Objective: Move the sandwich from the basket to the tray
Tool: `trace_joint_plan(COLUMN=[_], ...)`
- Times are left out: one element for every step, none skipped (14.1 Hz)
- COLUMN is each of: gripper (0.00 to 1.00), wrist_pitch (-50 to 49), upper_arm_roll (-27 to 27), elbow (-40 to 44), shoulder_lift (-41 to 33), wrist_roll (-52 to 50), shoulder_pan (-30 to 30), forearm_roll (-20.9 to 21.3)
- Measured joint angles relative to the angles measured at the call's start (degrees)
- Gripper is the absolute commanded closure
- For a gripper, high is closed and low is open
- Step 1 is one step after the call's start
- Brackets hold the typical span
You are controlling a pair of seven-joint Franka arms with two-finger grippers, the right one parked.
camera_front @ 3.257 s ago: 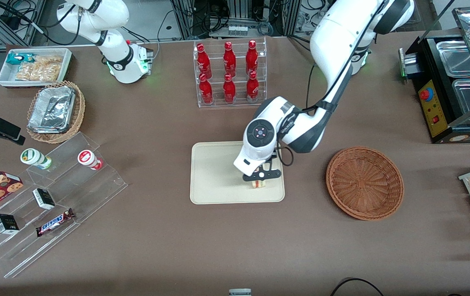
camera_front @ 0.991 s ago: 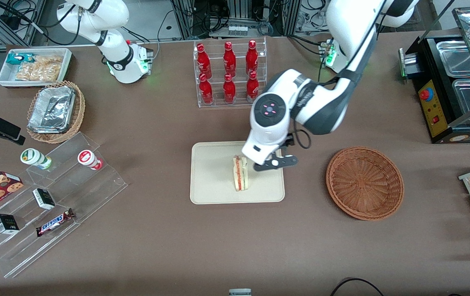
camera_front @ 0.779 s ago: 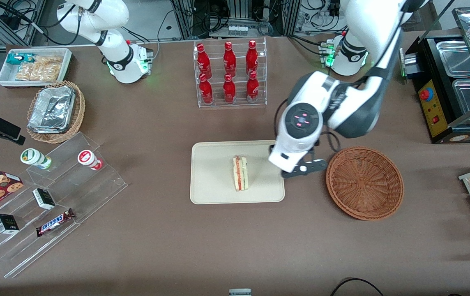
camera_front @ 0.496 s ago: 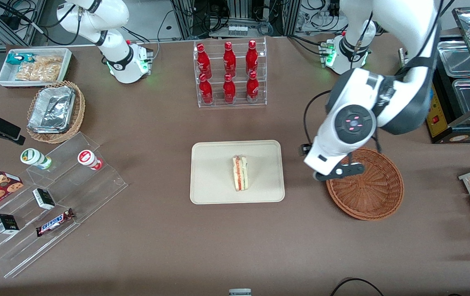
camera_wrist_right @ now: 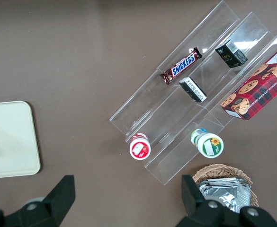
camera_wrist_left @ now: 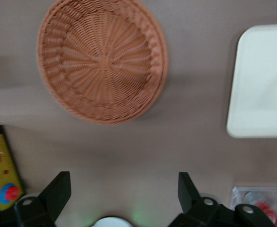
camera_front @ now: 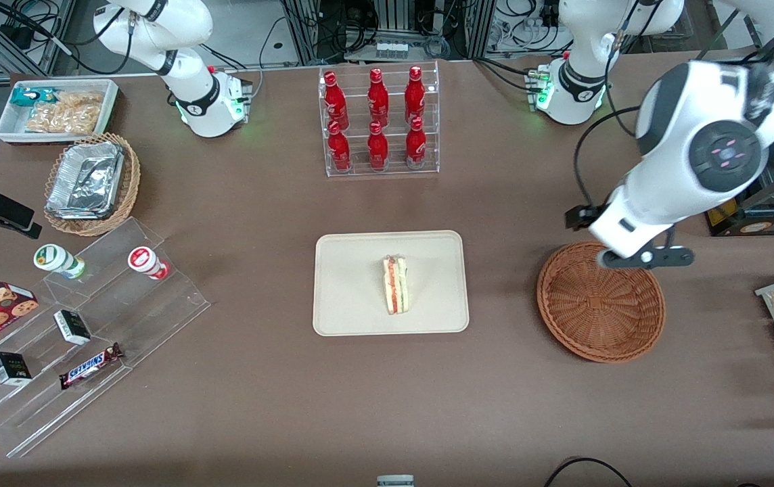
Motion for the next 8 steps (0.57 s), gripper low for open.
trace_joint_plan(gripper=[0.00,0.00,0.00,0.00,0.00,0.00,0.00,0.00], wrist_pitch=[-0.81,-1.25,-1.66,-1.75,-1.73,-1.63,-1.46,-1.09], upper_arm_roll=[0.00,0.01,0.04,0.09,0.36,0.94,1.57,2.22], elbow=[-0.49,-0.77,-0.81,-0.81,-0.78,-0.59,-0.26,0.23], shoulder_lift=[-1.54,-2.85,-3.87,-4.65,-5.23,-5.63,-5.83,-5.91], wrist_roll=[3.58,6.89,9.49,11.22,11.90,11.99,12.05,12.13], shoulder_pan=[1.82,3.60,5.13,6.18,6.58,6.61,6.62,6.62], forearm_roll=[-0.01,-0.02,-0.02,-0.03,-0.04,-0.17,-0.84,-1.88])
